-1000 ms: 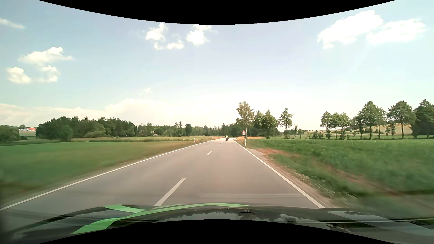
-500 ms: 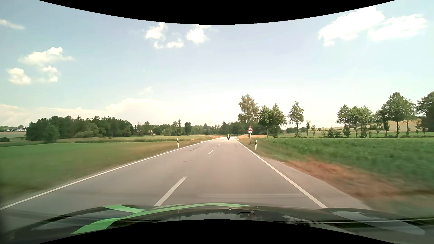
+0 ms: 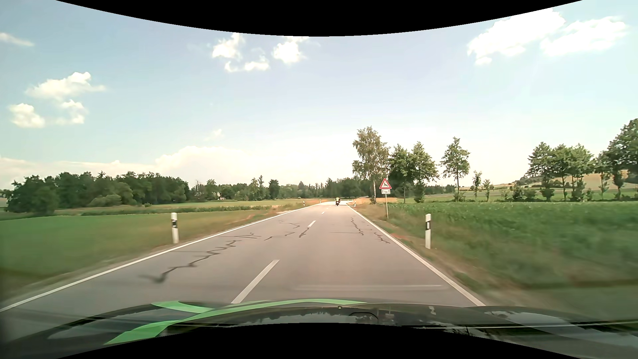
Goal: Follow the waypoints while adhering to traffic rules and regulations
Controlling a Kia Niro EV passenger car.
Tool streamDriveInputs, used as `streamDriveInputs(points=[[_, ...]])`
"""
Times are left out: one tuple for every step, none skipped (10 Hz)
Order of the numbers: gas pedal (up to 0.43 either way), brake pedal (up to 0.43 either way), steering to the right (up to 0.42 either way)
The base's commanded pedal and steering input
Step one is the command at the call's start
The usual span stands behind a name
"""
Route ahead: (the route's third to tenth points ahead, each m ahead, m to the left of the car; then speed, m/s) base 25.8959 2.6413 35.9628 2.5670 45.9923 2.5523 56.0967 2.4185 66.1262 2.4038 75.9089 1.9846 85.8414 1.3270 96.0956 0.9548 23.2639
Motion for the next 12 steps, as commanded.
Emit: streamDriveInputs(points=[[0.24, 0.0, -0.001], [0.26, 0.0, 0.0], [0.268, 0.0, 0.002], [0.287, 0.0, 0.002], [0.311, 0.0, 0.002], [0.311, 0.0, 0.001], [0.311, 0.0, 0.001], [0.299, 0.0, 0.001], [0.248, 0.0, 0.0], [0.248, 0.0, 0.0], [0.248, 0.0, -0.001], [0.209, 0.0, -0.001]])
